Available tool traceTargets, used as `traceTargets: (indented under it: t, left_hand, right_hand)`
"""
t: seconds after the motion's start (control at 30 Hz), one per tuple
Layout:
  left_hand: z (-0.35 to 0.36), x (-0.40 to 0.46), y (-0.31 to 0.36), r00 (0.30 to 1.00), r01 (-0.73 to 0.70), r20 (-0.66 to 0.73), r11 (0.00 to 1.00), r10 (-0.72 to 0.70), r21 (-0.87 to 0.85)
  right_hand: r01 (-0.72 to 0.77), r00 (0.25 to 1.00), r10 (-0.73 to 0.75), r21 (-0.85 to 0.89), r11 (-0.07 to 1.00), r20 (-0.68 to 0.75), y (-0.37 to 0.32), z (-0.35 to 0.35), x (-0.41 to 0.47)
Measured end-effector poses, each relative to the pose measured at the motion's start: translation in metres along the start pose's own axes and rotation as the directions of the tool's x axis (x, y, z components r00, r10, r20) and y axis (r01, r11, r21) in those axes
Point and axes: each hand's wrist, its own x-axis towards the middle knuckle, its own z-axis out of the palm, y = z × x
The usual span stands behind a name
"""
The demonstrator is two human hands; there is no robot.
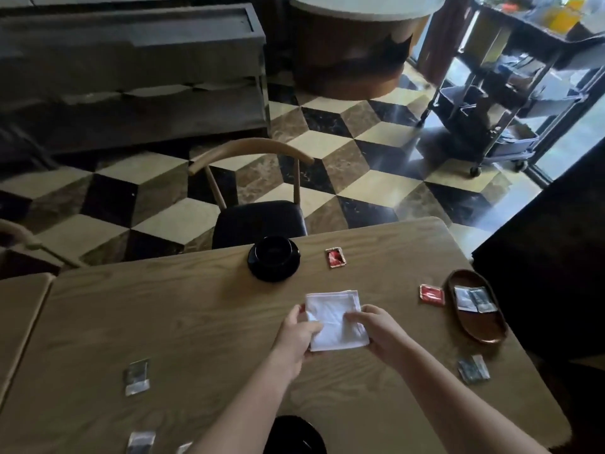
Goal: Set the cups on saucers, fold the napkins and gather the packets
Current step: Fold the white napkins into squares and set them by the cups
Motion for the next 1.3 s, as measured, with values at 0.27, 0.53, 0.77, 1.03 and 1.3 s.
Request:
traceTargets:
  t: [0.27, 0.53, 0.77, 1.03, 1.3]
  left_hand:
    - [0.033, 0.099, 0.028, 0.97, -0.034, -0.243, 0.979, -0.016, -0.201]
    - [0.042, 0.164, 0.049, 0.949, -0.121, -0.314, 0.963, 0.041, -0.239]
    - [0.056, 0.203, 0.05, 0.952, -0.116, -0.302, 0.962, 0.037, -0.246]
    - [0.08, 0.241, 0.065, 0.888, -0.028, -0.451, 0.988, 0.094, 0.15]
    - [0.103, 0.246, 0.051, 0.696, -0.084, -0.667, 0.893, -0.265, -0.442]
  right_hand:
    - [0.231, 0.966, -0.254, -0.595, 0.77, 0.047, -0.067, -0.015, 0.144]
    - [0.413, 0.891, -0.275, -0.896, 0.165, 0.36, -0.096, -0.016, 0.253]
    - [0.304, 0.952, -0.224, -0.675, 0.673, 0.207, -0.092, -0.033, 0.267]
    - [0.129, 0.991, -0.103, -0.472, 0.872, 0.081, -0.095, -0.038, 0.278]
    - [0.195, 0.961, -0.249, -0.347, 0.917, -0.117, -0.072, -0.018, 0.268]
